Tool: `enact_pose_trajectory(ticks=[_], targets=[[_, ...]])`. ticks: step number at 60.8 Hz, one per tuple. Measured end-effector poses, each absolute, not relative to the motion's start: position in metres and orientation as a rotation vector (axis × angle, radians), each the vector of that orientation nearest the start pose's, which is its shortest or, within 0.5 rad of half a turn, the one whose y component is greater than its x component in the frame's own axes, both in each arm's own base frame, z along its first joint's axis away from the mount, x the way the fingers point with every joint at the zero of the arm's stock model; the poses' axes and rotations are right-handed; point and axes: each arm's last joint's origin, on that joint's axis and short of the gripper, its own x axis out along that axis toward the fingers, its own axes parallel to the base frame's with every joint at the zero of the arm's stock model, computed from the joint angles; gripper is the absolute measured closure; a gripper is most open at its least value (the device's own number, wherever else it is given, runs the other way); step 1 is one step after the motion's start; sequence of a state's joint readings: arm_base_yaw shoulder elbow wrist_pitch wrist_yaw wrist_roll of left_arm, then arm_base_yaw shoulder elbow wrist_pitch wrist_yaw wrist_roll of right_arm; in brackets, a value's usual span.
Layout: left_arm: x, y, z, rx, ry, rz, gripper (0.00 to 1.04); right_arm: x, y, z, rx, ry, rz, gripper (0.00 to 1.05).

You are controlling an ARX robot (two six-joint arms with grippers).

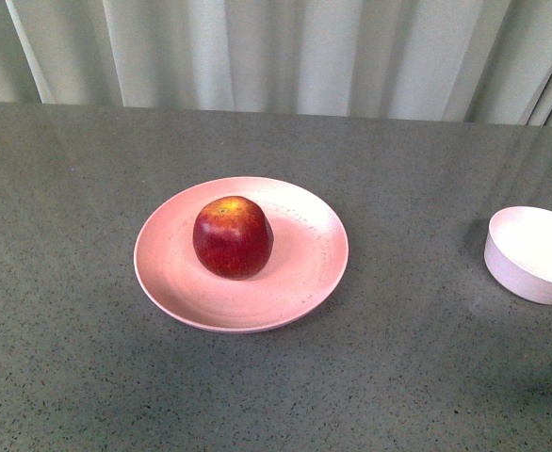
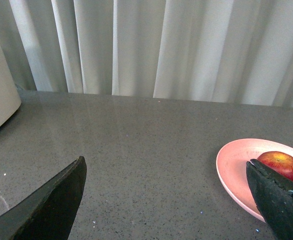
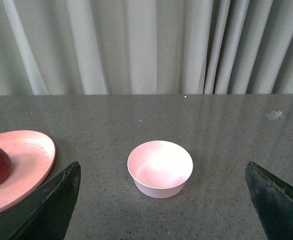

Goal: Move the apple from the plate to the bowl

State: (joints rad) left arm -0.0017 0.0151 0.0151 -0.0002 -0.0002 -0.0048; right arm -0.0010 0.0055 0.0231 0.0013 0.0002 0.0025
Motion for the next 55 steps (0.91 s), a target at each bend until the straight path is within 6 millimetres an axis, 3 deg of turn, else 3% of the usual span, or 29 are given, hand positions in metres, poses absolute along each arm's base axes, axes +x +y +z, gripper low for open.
enact_pose_trajectory(ticks=[5, 9, 13, 21, 28, 37, 44, 55], targets=[[0.098, 0.0, 0.167, -0.005, 0.0, -0.002, 0.09, 0.097, 0.0, 0.17, -0.004, 0.021, 0.033, 0.09], [0.098, 0.0, 0.167, -0.005, 0.0, -0.002, 0.09, 0.102, -0.002, 0.168, 0.012, 0.23, 0.16, 0.09], [0.098, 0.0, 0.167, -0.005, 0.0, -0.002, 0.09, 0.115, -0.007, 0.171, 0.034, 0.302, 0.2, 0.09], [0.098, 0.0, 0.167, -0.005, 0.0, -0.002, 0.09, 0.161, -0.021, 0.191, 0.057, 0.308, 0.174, 0.09], [0.098, 0.0, 0.167, -0.005, 0.0, -0.002, 0.09, 0.202, -0.032, 0.194, 0.079, 0.351, 0.15, 0.09], [0.098, 0.0, 0.167, -0.005, 0.0, -0.002, 0.09, 0.258, -0.045, 0.171, 0.094, 0.456, 0.123, 0.09], [0.098, 0.0, 0.167, -0.005, 0.0, -0.002, 0.09, 0.303, -0.058, 0.132, 0.139, 0.591, 0.081, 0.09], [0.098, 0.0, 0.167, -0.005, 0.0, -0.002, 0.09, 0.322, -0.062, 0.113, 0.181, 0.645, 0.028, 0.09]])
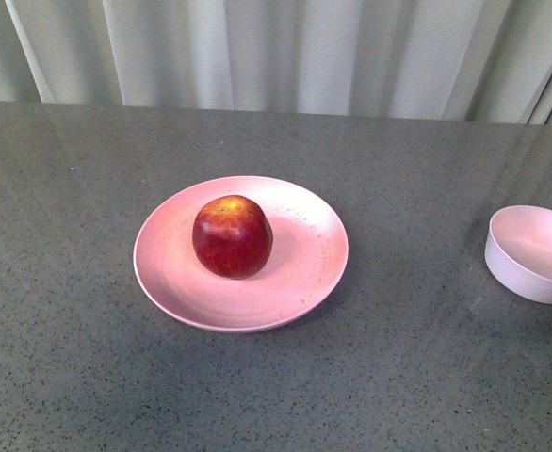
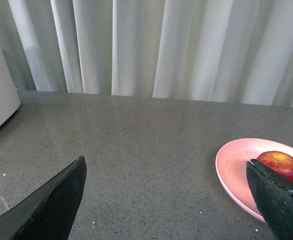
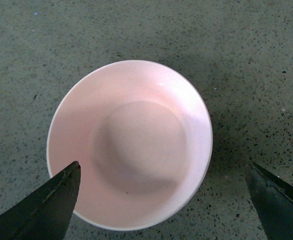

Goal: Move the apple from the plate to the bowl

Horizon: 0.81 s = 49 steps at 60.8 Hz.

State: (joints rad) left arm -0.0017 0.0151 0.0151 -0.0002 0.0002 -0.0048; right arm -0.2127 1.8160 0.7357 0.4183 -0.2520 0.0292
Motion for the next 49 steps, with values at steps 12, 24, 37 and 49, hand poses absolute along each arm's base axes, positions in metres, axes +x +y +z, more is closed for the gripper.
enact_pose_trajectory(ticks=[12, 24, 37, 49], targets=[[0.098, 0.0, 0.167, -0.005, 0.0, -0.002, 0.09, 0.328, -0.058, 0.099, 0.184, 0.675, 0.006, 0.09], [0.098, 0.0, 0.167, -0.005, 0.0, -0.002, 0.09, 0.331, -0.055, 0.091, 0.182, 0.699, -0.016, 0.09], [0.098, 0.0, 0.167, -0.005, 0.0, -0.002, 0.09, 0.334, -0.056, 0.087, 0.183, 0.71, -0.042, 0.34], [0.098, 0.0, 0.167, -0.005, 0.0, -0.002, 0.09, 0.334, -0.06, 0.085, 0.192, 0.712, -0.057, 0.62]])
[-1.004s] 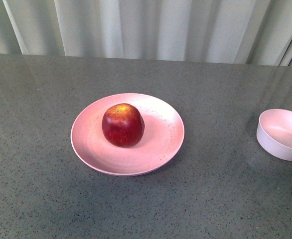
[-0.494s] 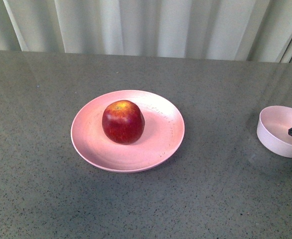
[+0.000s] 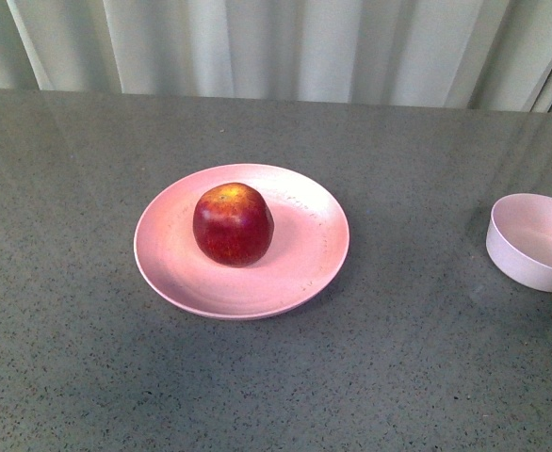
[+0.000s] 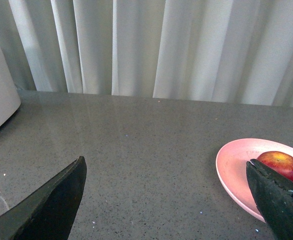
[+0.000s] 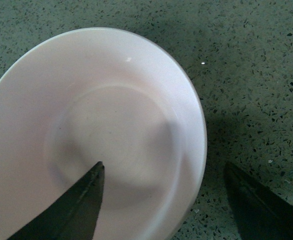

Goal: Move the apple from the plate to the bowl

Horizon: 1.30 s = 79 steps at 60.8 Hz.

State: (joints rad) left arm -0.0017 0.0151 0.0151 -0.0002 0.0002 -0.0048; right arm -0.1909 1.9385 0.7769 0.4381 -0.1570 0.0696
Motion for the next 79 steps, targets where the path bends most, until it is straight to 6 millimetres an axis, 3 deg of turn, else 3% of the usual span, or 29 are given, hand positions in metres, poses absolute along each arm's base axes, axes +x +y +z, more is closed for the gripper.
enact_pose_trajectory(ticks=[17, 23, 40, 50, 79], targets=[[0.098, 0.0, 0.167, -0.005, 0.0, -0.002, 0.09, 0.335, -0.065, 0.088, 0.247, 0.707, -0.062, 1.03], [0.098, 0.0, 0.167, -0.005, 0.0, -0.002, 0.09, 0.336, -0.059, 0.092, 0.259, 0.7, -0.051, 1.03], [0.098, 0.0, 0.167, -0.005, 0.0, -0.002, 0.09, 0.335, -0.004, 0.099, 0.266, 0.707, 0.046, 1.03], [0.098, 0.0, 0.167, -0.005, 0.0, -0.002, 0.09, 0.335, 0.018, 0.096, 0.255, 0.72, 0.07, 1.03], [0.098, 0.0, 0.167, -0.005, 0.0, -0.002, 0.09, 0.351, 0.03, 0.094, 0.241, 0.721, 0.046, 1.03]])
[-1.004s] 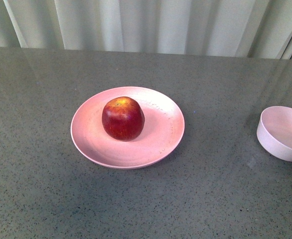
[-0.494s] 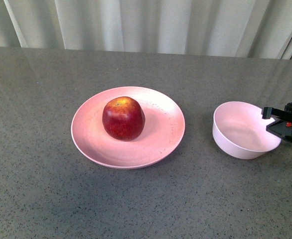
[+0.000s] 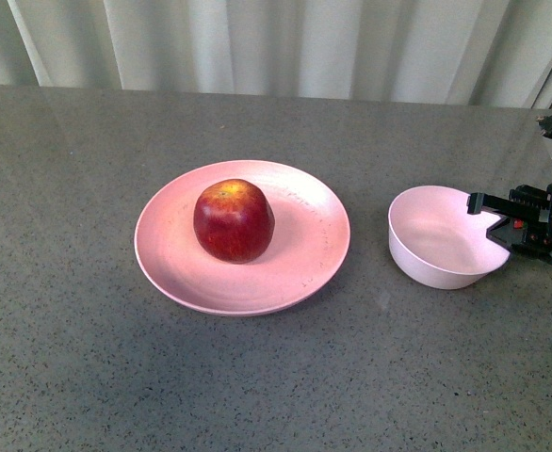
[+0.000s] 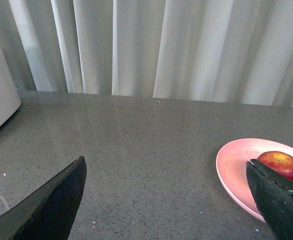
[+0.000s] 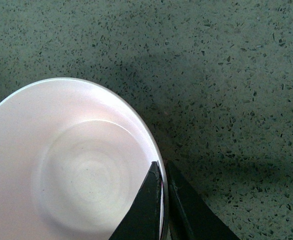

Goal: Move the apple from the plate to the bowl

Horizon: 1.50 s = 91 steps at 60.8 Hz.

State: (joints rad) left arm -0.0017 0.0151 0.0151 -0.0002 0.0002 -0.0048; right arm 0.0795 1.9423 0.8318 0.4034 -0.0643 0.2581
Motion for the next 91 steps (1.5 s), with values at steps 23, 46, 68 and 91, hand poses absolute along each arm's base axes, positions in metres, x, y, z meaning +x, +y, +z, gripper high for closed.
enact_pose_trajectory(ticks=[23, 46, 68, 91], targets=[[0.098, 0.0, 0.167, -0.005, 0.0, -0.002, 0.09, 0.341, 0.009, 0.12, 0.32, 0.628, 0.127, 0.38], [0.098, 0.0, 0.167, -0.005, 0.0, -0.002, 0.09, 0.301, -0.017, 0.155, 0.227, 0.365, 0.097, 0.15], [0.098, 0.0, 0.167, -0.005, 0.0, -0.002, 0.09, 0.233, -0.001, 0.163, 0.017, 0.006, -0.001, 0.75], [0.098, 0.0, 0.167, -0.005, 0.0, -0.002, 0.09, 0.181, 0.0, 0.161, 0.005, 0.017, 0.0, 1.03]])
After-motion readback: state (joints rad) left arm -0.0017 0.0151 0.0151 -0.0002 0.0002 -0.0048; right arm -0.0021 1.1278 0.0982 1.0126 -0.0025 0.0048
